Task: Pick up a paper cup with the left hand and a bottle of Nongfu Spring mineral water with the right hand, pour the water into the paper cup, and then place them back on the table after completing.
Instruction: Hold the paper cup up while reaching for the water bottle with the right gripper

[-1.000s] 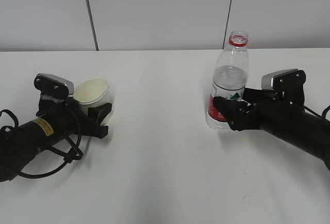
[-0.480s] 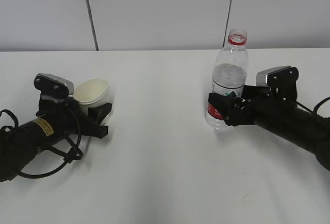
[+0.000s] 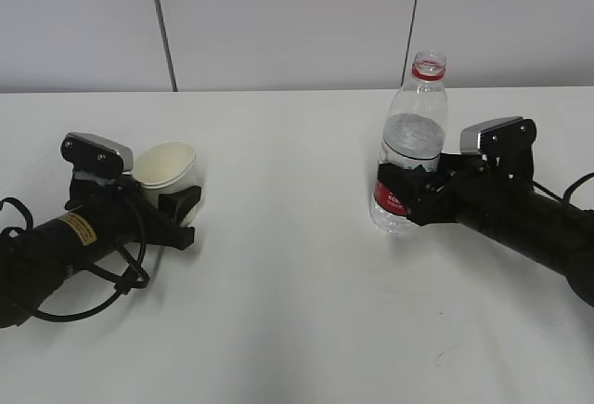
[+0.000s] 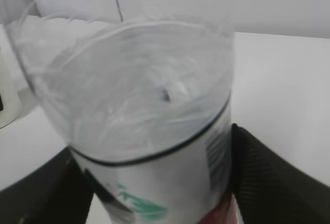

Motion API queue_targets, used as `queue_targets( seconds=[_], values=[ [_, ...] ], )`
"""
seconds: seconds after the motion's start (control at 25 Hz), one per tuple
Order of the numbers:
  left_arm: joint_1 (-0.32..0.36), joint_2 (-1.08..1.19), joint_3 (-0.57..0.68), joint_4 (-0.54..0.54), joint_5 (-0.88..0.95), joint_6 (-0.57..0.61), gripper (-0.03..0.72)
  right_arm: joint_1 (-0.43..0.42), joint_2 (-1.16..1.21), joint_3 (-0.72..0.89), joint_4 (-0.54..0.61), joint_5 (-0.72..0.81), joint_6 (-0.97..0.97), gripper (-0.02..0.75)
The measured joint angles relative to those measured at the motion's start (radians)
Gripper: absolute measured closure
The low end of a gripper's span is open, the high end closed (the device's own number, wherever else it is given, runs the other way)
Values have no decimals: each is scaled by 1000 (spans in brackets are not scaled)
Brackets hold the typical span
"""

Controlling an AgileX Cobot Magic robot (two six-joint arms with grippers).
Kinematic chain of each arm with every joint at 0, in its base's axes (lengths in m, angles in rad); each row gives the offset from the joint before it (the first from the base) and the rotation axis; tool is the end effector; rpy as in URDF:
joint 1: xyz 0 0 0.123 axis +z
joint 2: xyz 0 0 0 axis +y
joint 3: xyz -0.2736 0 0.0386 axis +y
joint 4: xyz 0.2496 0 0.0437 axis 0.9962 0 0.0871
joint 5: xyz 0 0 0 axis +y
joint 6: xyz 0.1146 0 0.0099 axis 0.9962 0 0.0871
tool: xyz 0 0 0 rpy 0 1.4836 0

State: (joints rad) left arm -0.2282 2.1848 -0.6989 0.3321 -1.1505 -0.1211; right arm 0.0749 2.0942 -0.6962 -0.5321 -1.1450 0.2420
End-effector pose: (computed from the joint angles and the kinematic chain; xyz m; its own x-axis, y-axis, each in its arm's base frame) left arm 0.3426 -0.1147 0.0500 -0.2501 0.0764 -0.9652 0.5002 0.8637 -0.0612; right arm 0.3506 0.0796 0.0795 -0.2238 -0.0137 -0.9745 -0.5148 0.8507 0.1062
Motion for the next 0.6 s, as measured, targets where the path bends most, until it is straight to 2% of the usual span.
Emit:
queue_targets(
  seconds=[0.2, 0.6],
  values=[
    [0, 0, 0, 10, 0, 0, 314, 0, 0, 0, 0, -1, 0, 258],
    [0, 0, 0, 106, -1, 0, 316, 0, 0, 0, 2, -3, 2, 269]
  ],
)
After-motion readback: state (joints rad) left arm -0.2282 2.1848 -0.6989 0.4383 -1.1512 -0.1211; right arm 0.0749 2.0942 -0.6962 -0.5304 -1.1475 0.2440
